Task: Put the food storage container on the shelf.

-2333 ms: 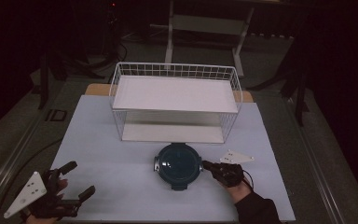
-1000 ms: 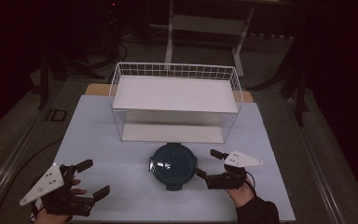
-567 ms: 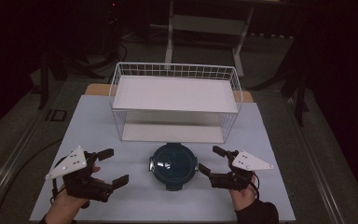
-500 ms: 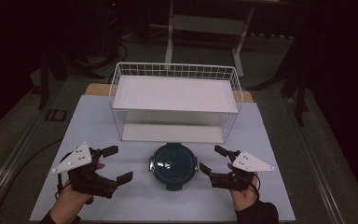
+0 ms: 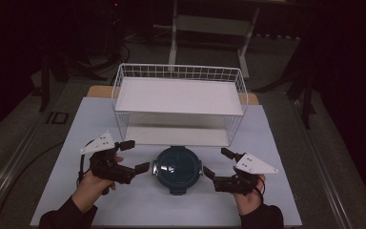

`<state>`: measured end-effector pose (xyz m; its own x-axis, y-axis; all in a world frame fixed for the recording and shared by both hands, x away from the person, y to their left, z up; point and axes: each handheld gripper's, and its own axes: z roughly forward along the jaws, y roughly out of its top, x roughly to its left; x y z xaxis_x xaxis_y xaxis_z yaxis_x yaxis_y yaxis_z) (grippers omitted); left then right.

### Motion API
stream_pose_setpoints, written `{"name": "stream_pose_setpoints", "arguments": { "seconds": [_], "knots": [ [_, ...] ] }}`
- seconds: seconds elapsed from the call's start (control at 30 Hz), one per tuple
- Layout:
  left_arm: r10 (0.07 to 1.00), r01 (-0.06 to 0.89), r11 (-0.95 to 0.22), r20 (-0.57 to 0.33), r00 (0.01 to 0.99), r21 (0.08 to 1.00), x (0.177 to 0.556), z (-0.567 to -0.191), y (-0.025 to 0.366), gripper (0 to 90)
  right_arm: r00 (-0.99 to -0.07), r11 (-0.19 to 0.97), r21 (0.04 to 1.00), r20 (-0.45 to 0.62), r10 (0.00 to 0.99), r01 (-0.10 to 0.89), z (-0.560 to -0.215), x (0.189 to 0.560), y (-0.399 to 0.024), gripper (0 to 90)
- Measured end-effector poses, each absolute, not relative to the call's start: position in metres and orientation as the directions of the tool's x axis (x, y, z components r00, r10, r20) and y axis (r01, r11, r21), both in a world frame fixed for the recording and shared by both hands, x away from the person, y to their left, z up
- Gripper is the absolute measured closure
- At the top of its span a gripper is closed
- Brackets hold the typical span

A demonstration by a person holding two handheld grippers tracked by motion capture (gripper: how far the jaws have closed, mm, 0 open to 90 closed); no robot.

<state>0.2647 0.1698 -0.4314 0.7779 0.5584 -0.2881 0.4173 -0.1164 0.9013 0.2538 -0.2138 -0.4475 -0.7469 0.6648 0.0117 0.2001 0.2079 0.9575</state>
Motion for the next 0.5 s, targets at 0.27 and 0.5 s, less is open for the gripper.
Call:
{"name": "stream_pose_setpoints", "arguments": {
  "seconds": [0.27, 0.5],
  "knots": [
    [0.574, 0.512, -0.138, -0.353, 0.739, 0.848, 0.287, -0.451, 0.16, 0.6, -0.742, 0.21, 0.95, 0.033, 0.67, 0.232, -0.451, 0.252, -0.208, 10.8],
    [0.585, 0.72, -0.13, -0.534, 0.611, 0.681, 0.309, -0.473, 0.158, 0.6, -0.754, 0.233, 0.939, 0.041, 0.656, 0.254, -0.453, 0.252, -0.204, 10.9]
  ]
}}
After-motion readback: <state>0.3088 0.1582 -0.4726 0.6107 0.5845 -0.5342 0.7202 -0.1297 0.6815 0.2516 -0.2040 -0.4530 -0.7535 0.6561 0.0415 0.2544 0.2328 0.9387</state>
